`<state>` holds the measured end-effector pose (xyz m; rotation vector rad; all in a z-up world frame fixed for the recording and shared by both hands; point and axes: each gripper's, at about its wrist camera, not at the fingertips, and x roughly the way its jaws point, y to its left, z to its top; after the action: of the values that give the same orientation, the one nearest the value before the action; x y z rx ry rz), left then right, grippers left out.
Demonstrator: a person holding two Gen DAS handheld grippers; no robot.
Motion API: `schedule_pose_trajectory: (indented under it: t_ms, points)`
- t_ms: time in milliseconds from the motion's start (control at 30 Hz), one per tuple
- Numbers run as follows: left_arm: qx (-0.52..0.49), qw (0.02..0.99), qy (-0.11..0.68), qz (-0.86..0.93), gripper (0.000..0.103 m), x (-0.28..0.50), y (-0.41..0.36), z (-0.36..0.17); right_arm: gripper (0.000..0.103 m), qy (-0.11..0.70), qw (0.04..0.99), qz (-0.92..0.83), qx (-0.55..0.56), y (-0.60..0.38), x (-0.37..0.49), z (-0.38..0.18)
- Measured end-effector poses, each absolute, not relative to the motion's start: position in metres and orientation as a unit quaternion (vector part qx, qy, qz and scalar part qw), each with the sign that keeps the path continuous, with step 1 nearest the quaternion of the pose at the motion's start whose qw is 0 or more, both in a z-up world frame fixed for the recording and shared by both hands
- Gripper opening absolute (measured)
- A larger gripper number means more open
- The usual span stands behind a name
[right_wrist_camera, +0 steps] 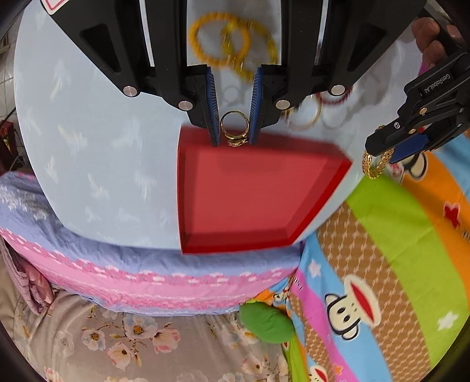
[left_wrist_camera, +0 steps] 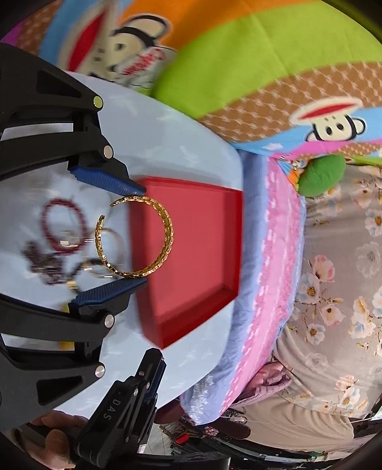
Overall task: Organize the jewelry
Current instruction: 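Carry the bangle and ring into the red tray and open both tools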
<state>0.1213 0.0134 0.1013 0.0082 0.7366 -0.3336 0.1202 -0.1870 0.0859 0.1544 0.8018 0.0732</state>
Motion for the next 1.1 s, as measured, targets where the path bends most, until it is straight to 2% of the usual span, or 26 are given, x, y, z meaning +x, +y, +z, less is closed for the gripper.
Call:
schedule_pose_trajectory:
  t_ms: [200, 467, 767, 800, 833, 867, 900, 1100]
  points:
    - [0.034, 0.920, 0.354, -0.168, 0.054, 0.216, -0.022, 0.111, 0.019, 0.406, 0.910, 0.049, 0.077, -0.204, 0.224, 0.094]
    - [0.023, 0.888, 0.429, -0.165, 0.054, 0.327, -0.046, 0.070, 0.019, 0.469, 0.878, 0.059, 0.076, -0.215, 0.339, 0.063]
    - [0.031, 0.863, 0.481, -0.150, 0.054, 0.373, -0.053, 0.038, 0.020, 0.520, 0.851, 0.053, 0.046, -0.214, 0.377, 0.031]
    - [0.032, 0.863, 0.483, -0.146, 0.058, 0.374, -0.053, 0.037, 0.023, 0.520, 0.852, 0.051, 0.040, -0.213, 0.377, 0.030]
    - [0.031, 0.865, 0.481, -0.141, 0.067, 0.375, -0.053, 0.037, 0.026, 0.519, 0.853, 0.049, 0.033, -0.212, 0.378, 0.030]
    - [0.032, 0.868, 0.476, -0.139, 0.069, 0.373, -0.052, 0.039, 0.031, 0.516, 0.855, 0.047, 0.025, -0.211, 0.377, 0.031]
    - [0.035, 0.871, 0.470, -0.137, 0.071, 0.373, -0.052, 0.040, 0.037, 0.511, 0.858, 0.043, 0.020, -0.210, 0.376, 0.033]
    - [0.016, 0.881, 0.453, -0.135, 0.071, 0.362, -0.040, 0.061, 0.045, 0.475, 0.879, 0.043, 0.030, -0.213, 0.353, 0.062]
